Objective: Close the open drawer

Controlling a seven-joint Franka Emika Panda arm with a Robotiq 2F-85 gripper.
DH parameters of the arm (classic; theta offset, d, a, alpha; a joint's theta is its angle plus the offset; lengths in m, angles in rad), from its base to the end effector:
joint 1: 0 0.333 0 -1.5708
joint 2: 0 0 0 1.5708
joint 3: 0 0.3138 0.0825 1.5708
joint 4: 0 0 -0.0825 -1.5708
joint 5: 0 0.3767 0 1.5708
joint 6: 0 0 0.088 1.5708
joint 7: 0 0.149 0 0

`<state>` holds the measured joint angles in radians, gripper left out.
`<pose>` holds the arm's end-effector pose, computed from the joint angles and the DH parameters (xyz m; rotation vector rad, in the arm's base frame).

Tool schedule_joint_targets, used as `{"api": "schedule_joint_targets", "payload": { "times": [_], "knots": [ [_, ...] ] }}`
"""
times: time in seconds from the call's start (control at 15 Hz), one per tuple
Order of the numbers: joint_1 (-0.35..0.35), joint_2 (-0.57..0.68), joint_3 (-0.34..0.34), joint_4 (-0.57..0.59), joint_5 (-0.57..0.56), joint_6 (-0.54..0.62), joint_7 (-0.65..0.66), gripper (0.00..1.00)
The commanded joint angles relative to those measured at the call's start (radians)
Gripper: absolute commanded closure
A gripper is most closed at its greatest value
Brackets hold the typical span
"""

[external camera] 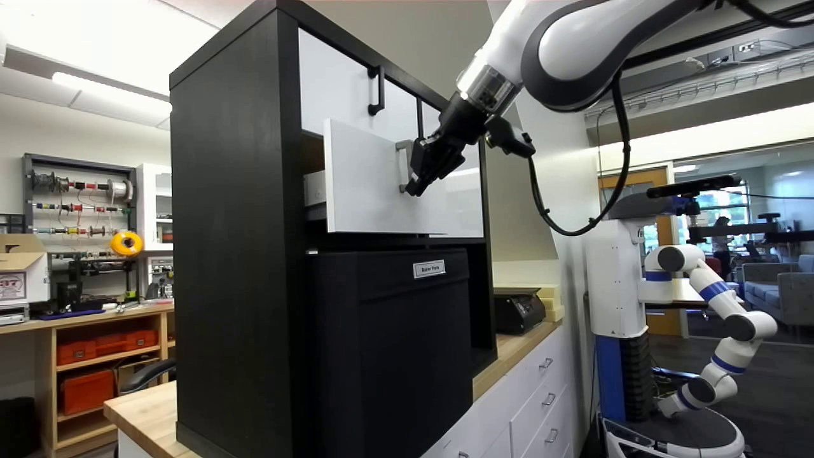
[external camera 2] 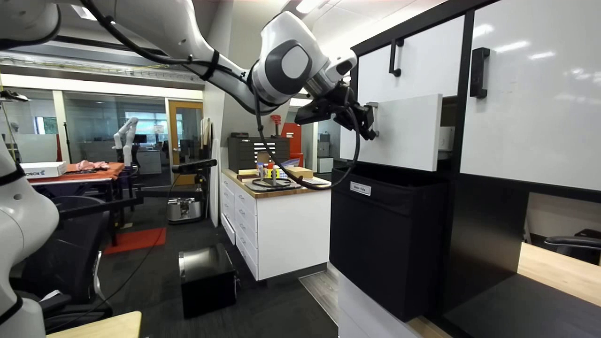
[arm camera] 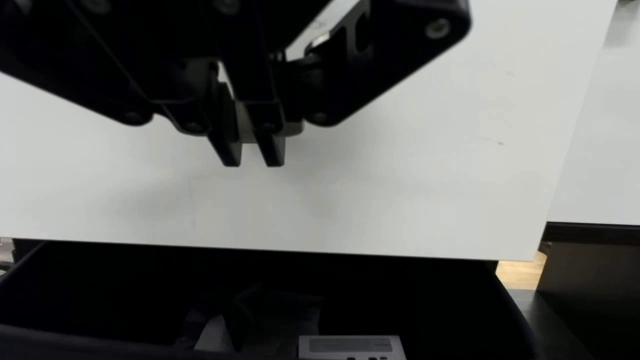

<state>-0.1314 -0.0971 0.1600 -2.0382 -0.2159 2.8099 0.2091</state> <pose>0.6028 0.0278 0.5632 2.7875 -0.0031 1.3057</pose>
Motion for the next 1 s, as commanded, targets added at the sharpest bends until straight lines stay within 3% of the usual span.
{"api": "schedule_joint_targets", "payload": {
  "times": [0.0,0.53,0.8,0.87,0.93],
  "knots": [
    [-0.007,0.108,0.001,0.113,-0.035,-0.001,0.003,0.94],
    [0.004,0.243,-0.005,0.264,-0.063,-0.006,0.008,0.94],
    [0.005,0.243,-0.002,0.269,-0.059,-0.016,0.006,0.95],
    [0.007,0.233,-0.004,0.265,-0.069,-0.042,0.014,0.6],
    [0.009,0.225,-0.004,0.264,-0.075,-0.06,0.02,0.6]
  ]
}}
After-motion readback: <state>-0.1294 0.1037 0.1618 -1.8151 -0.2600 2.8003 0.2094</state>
